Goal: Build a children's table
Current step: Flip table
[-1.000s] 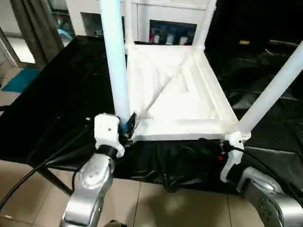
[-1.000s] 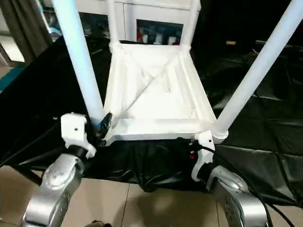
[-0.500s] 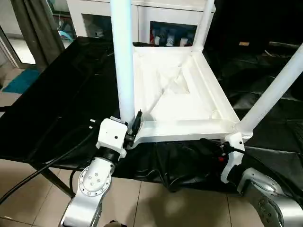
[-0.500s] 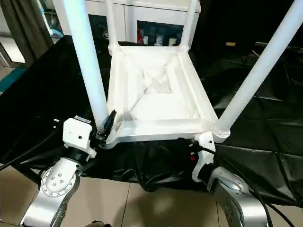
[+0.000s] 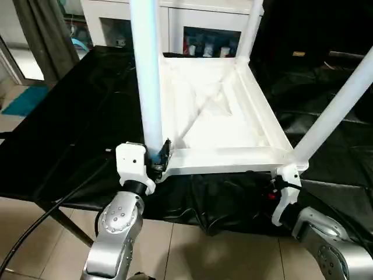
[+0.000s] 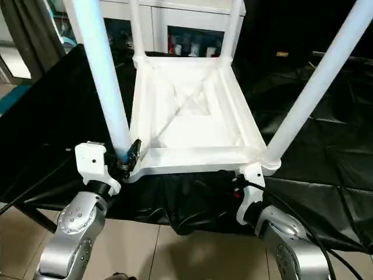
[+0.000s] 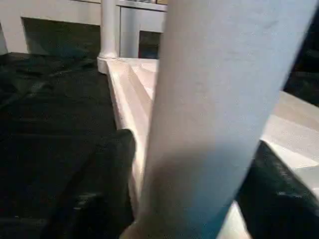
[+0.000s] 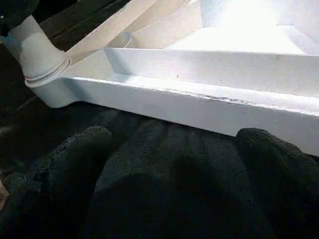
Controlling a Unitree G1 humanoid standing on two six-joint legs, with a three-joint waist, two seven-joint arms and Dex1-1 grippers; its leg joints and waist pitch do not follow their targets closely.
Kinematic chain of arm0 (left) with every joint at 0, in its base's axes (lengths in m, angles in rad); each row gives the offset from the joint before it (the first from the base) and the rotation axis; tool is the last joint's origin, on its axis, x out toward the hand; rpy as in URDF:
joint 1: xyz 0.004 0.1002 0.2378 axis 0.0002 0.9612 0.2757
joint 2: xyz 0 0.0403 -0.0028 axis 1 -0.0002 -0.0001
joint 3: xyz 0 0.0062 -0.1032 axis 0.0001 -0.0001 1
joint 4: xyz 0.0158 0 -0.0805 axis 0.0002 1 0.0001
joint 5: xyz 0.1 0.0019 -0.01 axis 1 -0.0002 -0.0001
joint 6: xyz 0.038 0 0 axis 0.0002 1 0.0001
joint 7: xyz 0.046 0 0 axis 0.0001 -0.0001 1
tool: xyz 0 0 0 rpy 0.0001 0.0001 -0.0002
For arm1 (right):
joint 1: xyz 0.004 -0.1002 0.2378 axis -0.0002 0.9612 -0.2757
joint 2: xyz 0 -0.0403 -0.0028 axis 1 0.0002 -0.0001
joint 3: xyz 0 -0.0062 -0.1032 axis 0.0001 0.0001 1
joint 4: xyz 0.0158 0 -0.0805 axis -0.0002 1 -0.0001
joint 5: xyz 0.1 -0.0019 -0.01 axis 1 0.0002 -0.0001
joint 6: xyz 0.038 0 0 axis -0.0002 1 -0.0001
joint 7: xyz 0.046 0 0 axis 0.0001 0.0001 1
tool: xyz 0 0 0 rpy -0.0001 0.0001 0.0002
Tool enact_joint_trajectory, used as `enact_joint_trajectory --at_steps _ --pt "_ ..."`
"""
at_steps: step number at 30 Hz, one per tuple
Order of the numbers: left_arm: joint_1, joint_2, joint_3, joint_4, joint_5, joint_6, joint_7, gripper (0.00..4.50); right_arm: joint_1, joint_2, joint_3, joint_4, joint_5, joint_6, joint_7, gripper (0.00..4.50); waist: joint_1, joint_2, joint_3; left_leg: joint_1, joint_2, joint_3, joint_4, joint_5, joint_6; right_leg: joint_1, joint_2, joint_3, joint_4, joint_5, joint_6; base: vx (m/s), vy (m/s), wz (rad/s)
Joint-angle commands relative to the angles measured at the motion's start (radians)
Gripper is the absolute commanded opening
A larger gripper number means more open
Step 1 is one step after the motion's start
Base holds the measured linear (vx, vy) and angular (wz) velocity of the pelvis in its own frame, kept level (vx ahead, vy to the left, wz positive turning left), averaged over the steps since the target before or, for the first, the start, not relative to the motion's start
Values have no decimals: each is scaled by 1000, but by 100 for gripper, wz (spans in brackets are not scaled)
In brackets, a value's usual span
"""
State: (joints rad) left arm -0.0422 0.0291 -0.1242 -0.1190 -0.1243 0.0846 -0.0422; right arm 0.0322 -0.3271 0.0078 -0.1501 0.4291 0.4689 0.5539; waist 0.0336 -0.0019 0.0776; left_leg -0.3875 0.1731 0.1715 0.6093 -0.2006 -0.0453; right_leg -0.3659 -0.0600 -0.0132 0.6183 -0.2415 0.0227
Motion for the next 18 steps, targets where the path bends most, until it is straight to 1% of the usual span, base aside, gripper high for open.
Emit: enact_joint_trajectory --at_steps 1,2,6,7,18 --pt "-4 -7 13 7 -8 15 -7 282 -8 -10 -3 9 -4 -8 5 450 2 -11 -52 16 56 -21 -74 -85 74 30 -69 33 -63 91 -231 0 0 0" --pt "-4 -8 13 6 -8 15 -8 257 -8 -10 -3 9 -5 -9 6 450 1 -11 -52 17 57 -21 -75 -88 74 30 -69 33 -63 83 -231 0 0 0" --pt "-2 -5 7 4 -3 25 -19 243 -13 -8 4 11 -13 -9 10 450 1 -10 -52 17 56 -22 -74 -88 73 29 -68 33 -64 75 -225 0 0 0" --pt "-1 -3 7 3 3 27 -14 224 -13 -8 4 11 -15 -9 11 450 0 -11 -52 17 56 -22 -75 -87 74 29 -68 33 -63 76 -226 0 0 0" --pt "3 -11 21 7 16 39 -2 213 -12 -8 3 16 -22 -15 15 450 1 -9 -54 16 57 -22 -75 -89 73 30 -69 33 -64 77 -228 0 0 0"
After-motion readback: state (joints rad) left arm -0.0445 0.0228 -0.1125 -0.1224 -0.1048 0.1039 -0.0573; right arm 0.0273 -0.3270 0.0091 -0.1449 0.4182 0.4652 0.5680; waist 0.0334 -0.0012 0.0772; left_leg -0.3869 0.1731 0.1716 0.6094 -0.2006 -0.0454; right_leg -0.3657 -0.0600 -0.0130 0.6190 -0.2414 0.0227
